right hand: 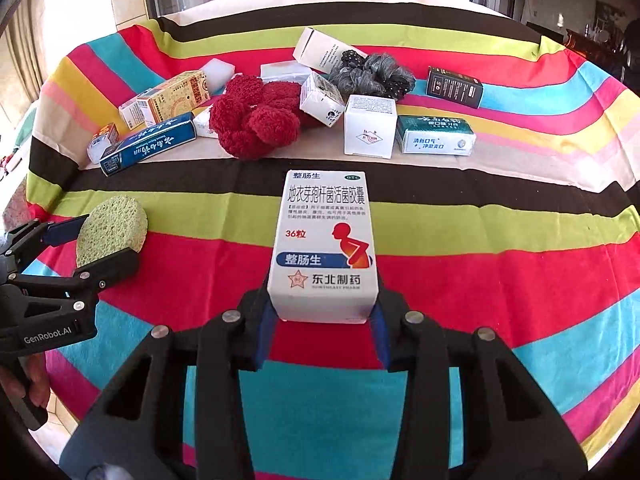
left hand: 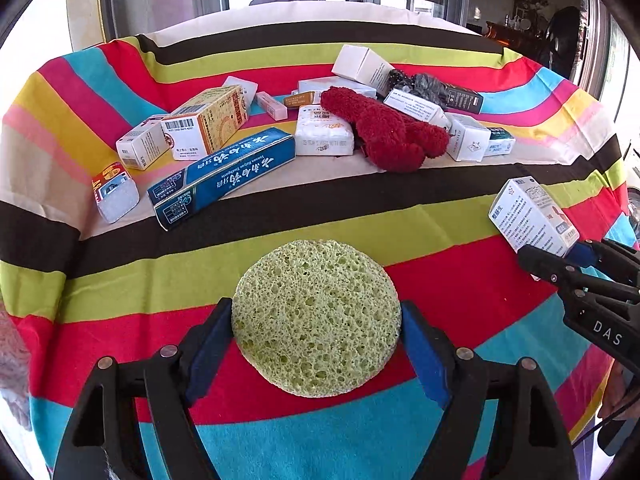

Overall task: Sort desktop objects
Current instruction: 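Grasp the white medicine box with the right tool while the left tool grasps the green sponge, then carry the box and sponge to the white cardboard box and release both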

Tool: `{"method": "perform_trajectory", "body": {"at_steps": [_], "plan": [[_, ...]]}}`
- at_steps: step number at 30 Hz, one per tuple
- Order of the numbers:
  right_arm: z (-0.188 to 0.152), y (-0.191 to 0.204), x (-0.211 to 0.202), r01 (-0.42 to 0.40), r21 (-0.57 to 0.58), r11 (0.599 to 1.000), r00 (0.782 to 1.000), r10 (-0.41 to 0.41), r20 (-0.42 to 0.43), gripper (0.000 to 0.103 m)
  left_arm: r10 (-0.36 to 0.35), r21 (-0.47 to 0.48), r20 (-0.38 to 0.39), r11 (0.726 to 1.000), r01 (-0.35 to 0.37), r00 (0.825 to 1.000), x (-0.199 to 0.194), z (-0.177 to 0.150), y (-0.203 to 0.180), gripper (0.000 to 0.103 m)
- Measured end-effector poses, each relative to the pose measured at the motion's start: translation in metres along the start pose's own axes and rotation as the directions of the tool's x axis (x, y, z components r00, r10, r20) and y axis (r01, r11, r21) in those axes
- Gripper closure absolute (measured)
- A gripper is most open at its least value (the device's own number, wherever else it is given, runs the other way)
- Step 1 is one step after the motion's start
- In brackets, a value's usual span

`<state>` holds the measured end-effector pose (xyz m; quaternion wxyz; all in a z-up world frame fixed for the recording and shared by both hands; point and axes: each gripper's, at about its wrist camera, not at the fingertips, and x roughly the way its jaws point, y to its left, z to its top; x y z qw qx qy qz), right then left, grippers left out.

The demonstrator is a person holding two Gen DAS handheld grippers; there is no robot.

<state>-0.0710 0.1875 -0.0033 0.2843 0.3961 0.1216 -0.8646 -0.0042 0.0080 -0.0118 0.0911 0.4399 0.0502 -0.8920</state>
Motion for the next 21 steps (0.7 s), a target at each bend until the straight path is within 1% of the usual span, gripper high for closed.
{"method": "perform_trajectory", "body": {"at_steps": [3, 7, 15, 18, 21], "plan": [[-0.018, -0.006, -0.016, -0.008, 0.0, 1.0, 1.0, 0.008, 0.013, 0.06, -0.008, 0.018, 0.01, 1.0, 0.008, 1.0, -0.012, -0.009, -0.011, 0.022], [-0.037, -0.017, -0.04, -0.008, 0.005, 1.0, 0.999, 0.008, 0.045, 0.06, -0.009, 0.051, 0.042, 0.999, 0.007, 0.999, -0.027, -0.017, -0.037, 0.022], [-0.064, -0.041, -0.078, 0.025, 0.049, 0.998, 0.995, -0.029, 0.092, 0.06, -0.029, 0.124, 0.044, 0.992, 0.023, 0.999, -0.039, -0.025, -0.073, 0.022], [-0.076, -0.049, -0.091, 0.032, 0.068, 0.997, 0.993, -0.04, 0.109, 0.06, -0.053, 0.146, 0.039, 0.988, 0.047, 0.998, -0.043, -0.029, -0.09, 0.022], [-0.089, -0.057, -0.101, 0.034, 0.091, 0.995, 0.993, -0.044, 0.113, 0.06, -0.072, 0.189, 0.049, 0.98, 0.061, 0.996, -0.048, -0.034, -0.11, 0.022]]}}
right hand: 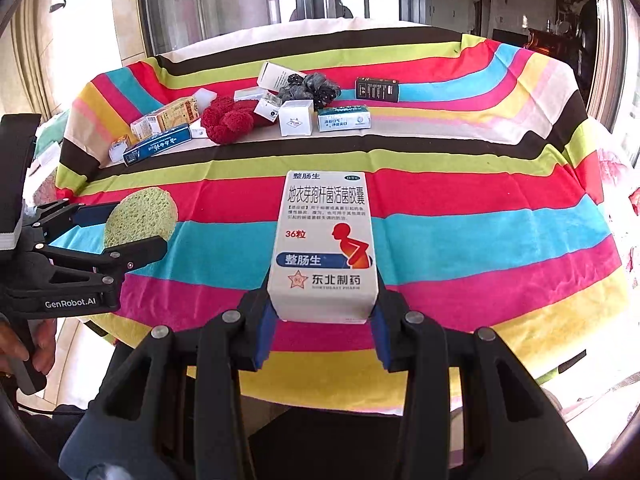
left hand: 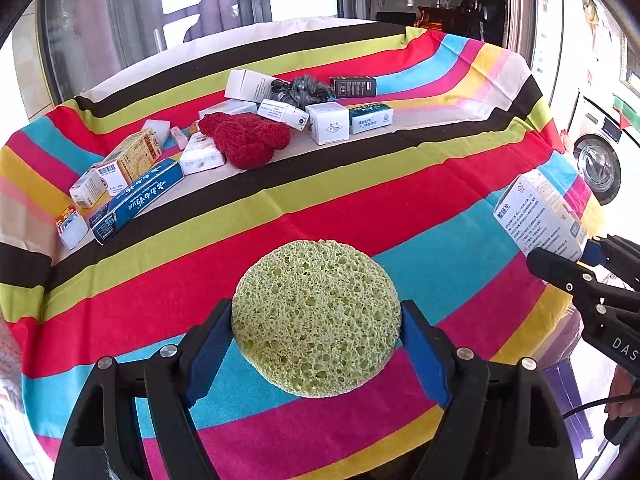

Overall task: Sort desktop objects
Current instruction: 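Carry the box and sponge to the white cardboard box and release both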

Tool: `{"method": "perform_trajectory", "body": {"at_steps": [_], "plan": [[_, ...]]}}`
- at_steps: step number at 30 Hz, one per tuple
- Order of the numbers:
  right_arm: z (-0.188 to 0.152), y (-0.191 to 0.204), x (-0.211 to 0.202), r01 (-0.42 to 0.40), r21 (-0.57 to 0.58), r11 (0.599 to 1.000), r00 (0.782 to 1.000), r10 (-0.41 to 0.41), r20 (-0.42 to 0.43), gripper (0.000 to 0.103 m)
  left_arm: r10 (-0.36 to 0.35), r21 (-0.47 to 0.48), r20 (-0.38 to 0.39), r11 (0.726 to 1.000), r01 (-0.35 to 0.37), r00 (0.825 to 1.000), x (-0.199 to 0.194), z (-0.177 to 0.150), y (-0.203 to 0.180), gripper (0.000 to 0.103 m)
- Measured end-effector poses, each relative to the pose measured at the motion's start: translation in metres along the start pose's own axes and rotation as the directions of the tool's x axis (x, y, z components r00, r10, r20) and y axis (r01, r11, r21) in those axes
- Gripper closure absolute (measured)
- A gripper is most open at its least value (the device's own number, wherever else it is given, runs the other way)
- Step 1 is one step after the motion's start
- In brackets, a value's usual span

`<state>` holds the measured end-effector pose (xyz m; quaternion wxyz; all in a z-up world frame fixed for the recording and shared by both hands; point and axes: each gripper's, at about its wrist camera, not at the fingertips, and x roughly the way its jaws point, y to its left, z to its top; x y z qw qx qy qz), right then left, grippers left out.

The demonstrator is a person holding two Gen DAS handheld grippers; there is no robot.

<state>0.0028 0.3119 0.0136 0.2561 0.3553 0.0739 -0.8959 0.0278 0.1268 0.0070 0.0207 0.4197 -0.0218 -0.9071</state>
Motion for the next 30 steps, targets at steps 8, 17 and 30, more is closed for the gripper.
{"method": "perform_trajectory", "body": {"at_steps": [8, 17, 30], "plan": [[-0.032, -0.031, -0.027, 0.047, 0.09, 0.995, 0.999, -0.048, 0.011, 0.06, -0.059, 0.096, 0.009, 0.994, 0.058, 0.998, -0.006, 0.0, -0.051, 0.022], [-0.087, -0.079, -0.071, 0.131, 0.259, 0.957, 0.99, -0.138, 0.008, 0.06, -0.152, 0.265, -0.012, 0.952, 0.149, 0.988, -0.009, -0.005, -0.12, 0.022], [-0.17, -0.144, -0.121, 0.294, 0.473, 0.831, 0.953, -0.294, -0.075, 0.06, -0.324, 0.528, -0.114, 0.781, 0.333, 0.939, -0.02, -0.029, -0.245, 0.022]]}}
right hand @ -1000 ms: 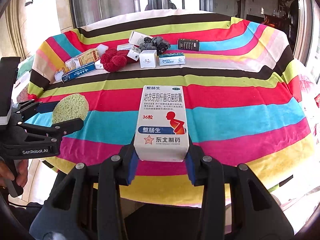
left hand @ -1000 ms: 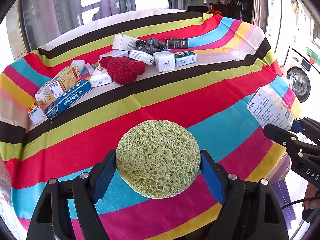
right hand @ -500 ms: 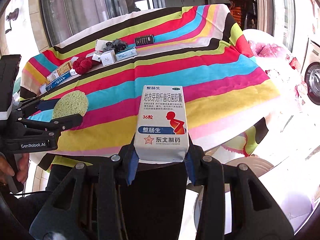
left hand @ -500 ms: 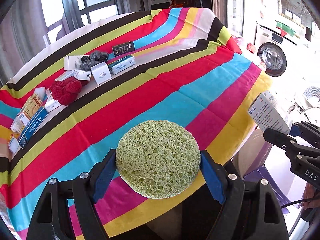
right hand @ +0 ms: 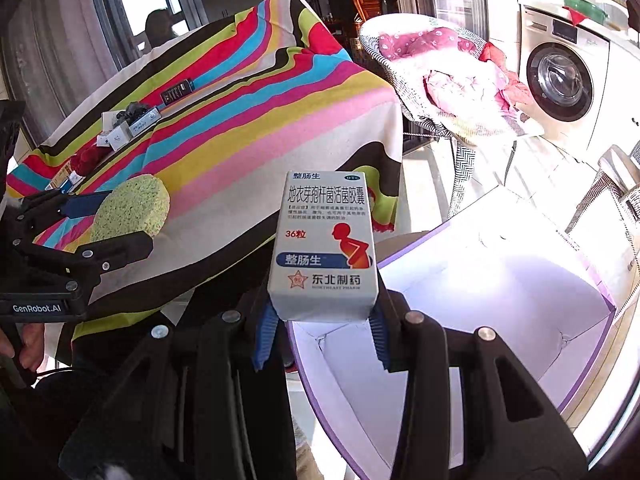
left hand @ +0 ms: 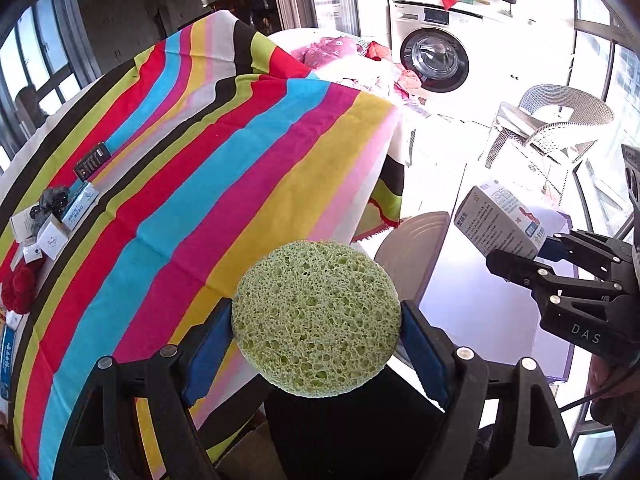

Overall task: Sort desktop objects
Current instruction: 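Carry the box and sponge to the white cardboard box and release both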

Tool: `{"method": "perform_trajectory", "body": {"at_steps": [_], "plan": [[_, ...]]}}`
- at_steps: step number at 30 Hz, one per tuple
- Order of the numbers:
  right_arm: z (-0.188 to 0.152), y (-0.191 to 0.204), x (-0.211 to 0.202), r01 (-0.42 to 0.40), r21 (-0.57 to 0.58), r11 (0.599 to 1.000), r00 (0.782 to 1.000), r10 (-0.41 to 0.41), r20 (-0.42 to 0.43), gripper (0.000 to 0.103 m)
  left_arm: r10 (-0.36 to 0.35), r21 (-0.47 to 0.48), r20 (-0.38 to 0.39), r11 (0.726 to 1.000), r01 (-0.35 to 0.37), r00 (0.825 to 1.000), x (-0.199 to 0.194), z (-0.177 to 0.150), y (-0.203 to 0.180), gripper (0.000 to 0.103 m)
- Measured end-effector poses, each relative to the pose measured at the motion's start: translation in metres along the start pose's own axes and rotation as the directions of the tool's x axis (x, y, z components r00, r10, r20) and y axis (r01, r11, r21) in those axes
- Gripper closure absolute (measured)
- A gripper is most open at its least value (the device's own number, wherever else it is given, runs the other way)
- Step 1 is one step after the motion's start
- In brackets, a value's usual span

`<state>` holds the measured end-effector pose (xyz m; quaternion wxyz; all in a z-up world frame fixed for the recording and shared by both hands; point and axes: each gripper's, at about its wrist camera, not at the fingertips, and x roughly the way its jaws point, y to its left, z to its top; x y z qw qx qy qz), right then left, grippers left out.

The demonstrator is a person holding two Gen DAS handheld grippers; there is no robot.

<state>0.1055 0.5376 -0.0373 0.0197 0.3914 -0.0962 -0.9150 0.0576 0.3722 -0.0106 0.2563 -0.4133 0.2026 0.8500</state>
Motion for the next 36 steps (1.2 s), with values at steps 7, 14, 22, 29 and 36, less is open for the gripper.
{"method": "perform_trajectory", "body": {"at_steps": [7, 14, 22, 29, 36], "plan": [[-0.015, -0.065, -0.022, 0.145, 0.124, 0.982, 0.989, -0.147, 0.006, 0.06, -0.089, 0.167, -0.028, 0.982, 0.093, 0.996, 0.02, 0.025, -0.076, 0.022], [-0.017, -0.109, -0.042, 0.272, 0.185, 0.944, 0.96, -0.279, 0.013, 0.06, -0.173, 0.245, -0.041, 0.953, 0.178, 0.984, 0.035, 0.045, -0.131, 0.022], [-0.012, -0.125, -0.056, 0.326, 0.221, 0.919, 0.938, -0.343, 0.041, 0.058, -0.258, 0.237, -0.062, 0.935, 0.265, 0.964, 0.038, 0.05, -0.153, 0.02], [0.007, -0.112, -0.068, 0.329, 0.198, 0.923, 0.932, -0.352, 0.091, 0.034, -0.187, 0.223, 0.006, 0.958, 0.181, 0.982, 0.029, 0.048, -0.134, 0.019], [0.031, -0.072, -0.075, 0.309, 0.112, 0.944, 0.936, -0.323, 0.137, 0.03, -0.134, 0.171, 0.113, 0.979, 0.113, 0.985, 0.0, 0.038, -0.087, 0.018]]}}
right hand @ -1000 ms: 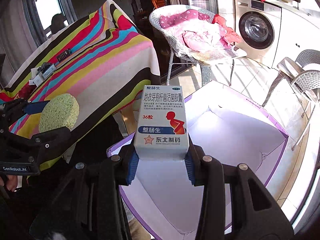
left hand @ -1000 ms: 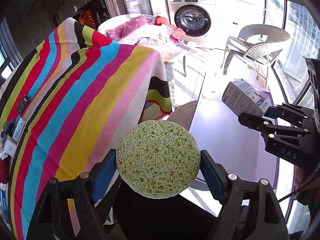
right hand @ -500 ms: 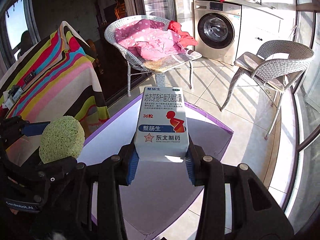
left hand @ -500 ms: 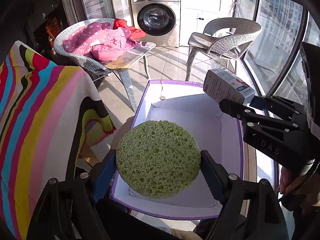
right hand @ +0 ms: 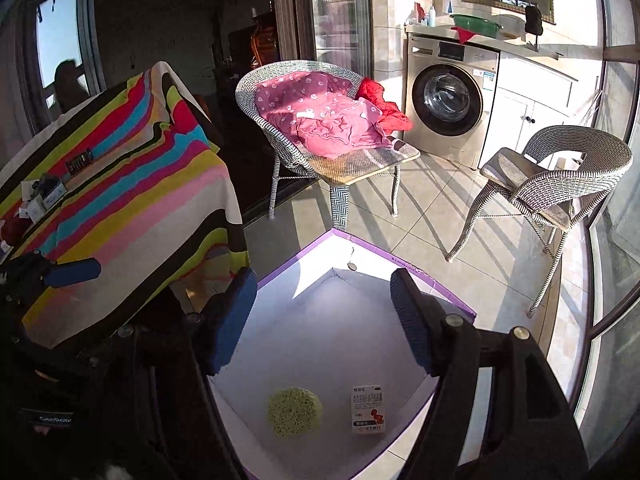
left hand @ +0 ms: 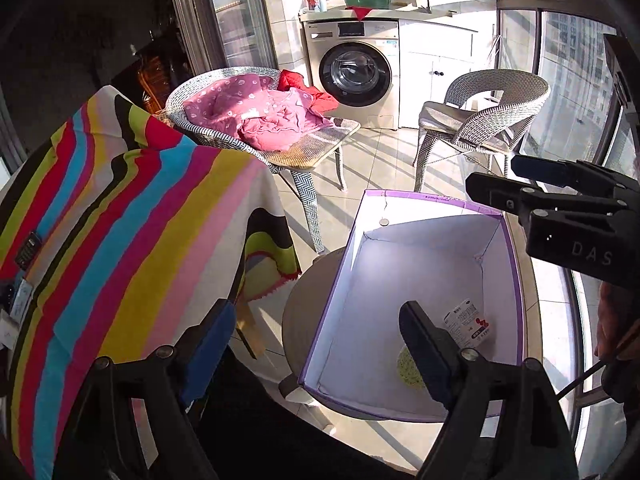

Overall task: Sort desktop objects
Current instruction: 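Carry the box and sponge to the white cardboard box and release both, then return both tools to the table and grasp the red fluffy scrunchie with the right tool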

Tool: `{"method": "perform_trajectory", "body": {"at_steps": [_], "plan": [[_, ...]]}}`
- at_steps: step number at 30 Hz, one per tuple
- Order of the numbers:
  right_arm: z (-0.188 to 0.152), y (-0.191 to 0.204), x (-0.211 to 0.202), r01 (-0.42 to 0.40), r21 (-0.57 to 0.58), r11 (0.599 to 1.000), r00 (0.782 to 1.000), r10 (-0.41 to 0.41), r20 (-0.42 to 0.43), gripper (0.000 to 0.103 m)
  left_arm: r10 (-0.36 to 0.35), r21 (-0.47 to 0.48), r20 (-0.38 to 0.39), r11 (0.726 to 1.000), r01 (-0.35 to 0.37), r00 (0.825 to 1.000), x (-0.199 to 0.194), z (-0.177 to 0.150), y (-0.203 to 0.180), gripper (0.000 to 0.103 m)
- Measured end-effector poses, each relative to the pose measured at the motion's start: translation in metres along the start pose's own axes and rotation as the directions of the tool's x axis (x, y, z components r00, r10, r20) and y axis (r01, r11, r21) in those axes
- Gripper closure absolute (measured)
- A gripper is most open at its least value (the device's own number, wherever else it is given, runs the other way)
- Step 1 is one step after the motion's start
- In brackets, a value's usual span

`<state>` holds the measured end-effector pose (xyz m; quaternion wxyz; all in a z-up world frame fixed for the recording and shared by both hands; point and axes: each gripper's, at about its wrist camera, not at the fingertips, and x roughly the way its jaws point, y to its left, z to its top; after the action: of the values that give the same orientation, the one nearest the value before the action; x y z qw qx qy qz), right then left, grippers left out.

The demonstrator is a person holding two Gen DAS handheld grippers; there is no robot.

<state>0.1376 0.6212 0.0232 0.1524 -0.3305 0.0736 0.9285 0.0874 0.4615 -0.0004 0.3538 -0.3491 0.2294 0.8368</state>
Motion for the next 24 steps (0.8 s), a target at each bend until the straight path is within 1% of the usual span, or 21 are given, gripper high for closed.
{"method": "perform_trajectory", "body": {"at_steps": [2, 4, 5, 7, 8, 10, 11, 12, 13, 14, 16, 17, 18, 19, 20, 22, 23, 24], "plan": [[0.009, 0.02, -0.006, -0.015, -0.044, 0.999, 1.0, 0.016, 0.022, 0.03, 0.048, -0.019, 0.029, 0.999, -0.047, 0.998, -0.014, -0.011, 0.018, 0.018], [0.018, 0.046, -0.012, -0.064, -0.086, 0.994, 0.997, 0.067, 0.042, 0.03, 0.106, -0.045, 0.043, 0.994, -0.104, 0.993, -0.027, -0.024, 0.04, 0.018], [0.022, 0.061, -0.015, -0.1, -0.117, 0.988, 0.993, 0.107, 0.053, 0.03, 0.14, -0.066, 0.048, 0.988, -0.136, 0.989, -0.035, -0.033, 0.054, 0.018], [0.027, 0.099, -0.016, -0.161, -0.183, 0.97, 0.982, 0.176, 0.071, 0.029, 0.226, -0.125, 0.051, 0.968, -0.218, 0.973, -0.051, -0.053, 0.086, 0.018], [0.029, 0.118, -0.014, -0.192, -0.211, 0.958, 0.975, 0.21, 0.068, 0.029, 0.269, -0.16, 0.04, 0.953, -0.259, 0.962, -0.059, -0.065, 0.105, 0.018], [0.029, 0.161, -0.007, -0.264, -0.258, 0.929, 0.96, 0.28, 0.025, 0.028, 0.34, -0.233, 0.003, 0.915, -0.33, 0.94, -0.074, -0.087, 0.145, 0.018], [0.029, 0.183, -0.002, -0.313, -0.273, 0.91, 0.946, 0.323, -0.007, 0.028, 0.37, -0.276, -0.017, 0.891, -0.36, 0.929, -0.082, -0.1, 0.168, 0.018], [0.027, 0.204, 0.003, -0.369, -0.284, 0.885, 0.927, 0.371, -0.049, 0.028, 0.395, -0.312, -0.033, 0.869, -0.385, 0.918, -0.091, -0.114, 0.19, 0.018], [0.025, 0.228, 0.008, -0.426, -0.295, 0.855, 0.904, 0.417, -0.094, 0.028, 0.425, -0.342, -0.051, 0.843, -0.415, 0.904, -0.101, -0.129, 0.213, 0.018], [0.023, 0.251, 0.012, -0.462, -0.309, 0.831, 0.886, 0.448, -0.12, 0.028, 0.453, -0.367, -0.075, 0.816, -0.447, 0.888, -0.11, -0.144, 0.231, 0.018], [0.02, 0.294, 0.016, -0.497, -0.36, 0.79, 0.866, 0.479, -0.145, 0.028, 0.495, -0.418, -0.144, 0.754, -0.506, 0.857, -0.129, -0.174, 0.271, 0.018], [0.019, 0.315, 0.018, -0.504, -0.391, 0.77, 0.861, 0.485, -0.155, 0.028, 0.502, -0.446, -0.177, 0.726, -0.523, 0.847, -0.139, -0.19, 0.29, 0.018], [0.019, 0.336, 0.019, -0.511, -0.425, 0.748, 0.855, 0.493, -0.161, 0.027, 0.503, -0.469, -0.196, 0.706, -0.531, 0.842, -0.148, -0.202, 0.308, 0.018], [0.018, 0.355, 0.02, -0.521, -0.454, 0.723, 0.846, 0.506, -0.167, 0.023, 0.505, -0.487, -0.211, 0.688, -0.538, 0.837, -0.157, -0.214, 0.326, 0.018], [0.017, 0.374, 0.022, -0.533, -0.483, 0.695, 0.838, 0.515, -0.183, 0.022, 0.505, -0.496, -0.229, 0.675, -0.546, 0.832, -0.164, -0.223, 0.342, 0.018], [0.016, 0.407, 0.029, -0.55, -0.516, 0.657, 0.826, 0.519, -0.22, 0.022, 0.492, -0.508, -0.267, 0.659, -0.555, 0.829, -0.171, -0.24, 0.38, 0.018], [0.016, 0.419, 0.032, -0.564, -0.522, 0.64, 0.816, 0.527, -0.236, 0.022, 0.482, -0.512, -0.278, 0.658, -0.553, 0.831, -0.172, -0.247, 0.398, 0.018], [0.016, 0.43, 0.036, -0.581, -0.521, 0.625, 0.805, 0.535, -0.256, 0.021, 0.476, -0.513, -0.293, 0.653, -0.557, 0.829, -0.171, -0.253, 0.416, 0.018]]}}
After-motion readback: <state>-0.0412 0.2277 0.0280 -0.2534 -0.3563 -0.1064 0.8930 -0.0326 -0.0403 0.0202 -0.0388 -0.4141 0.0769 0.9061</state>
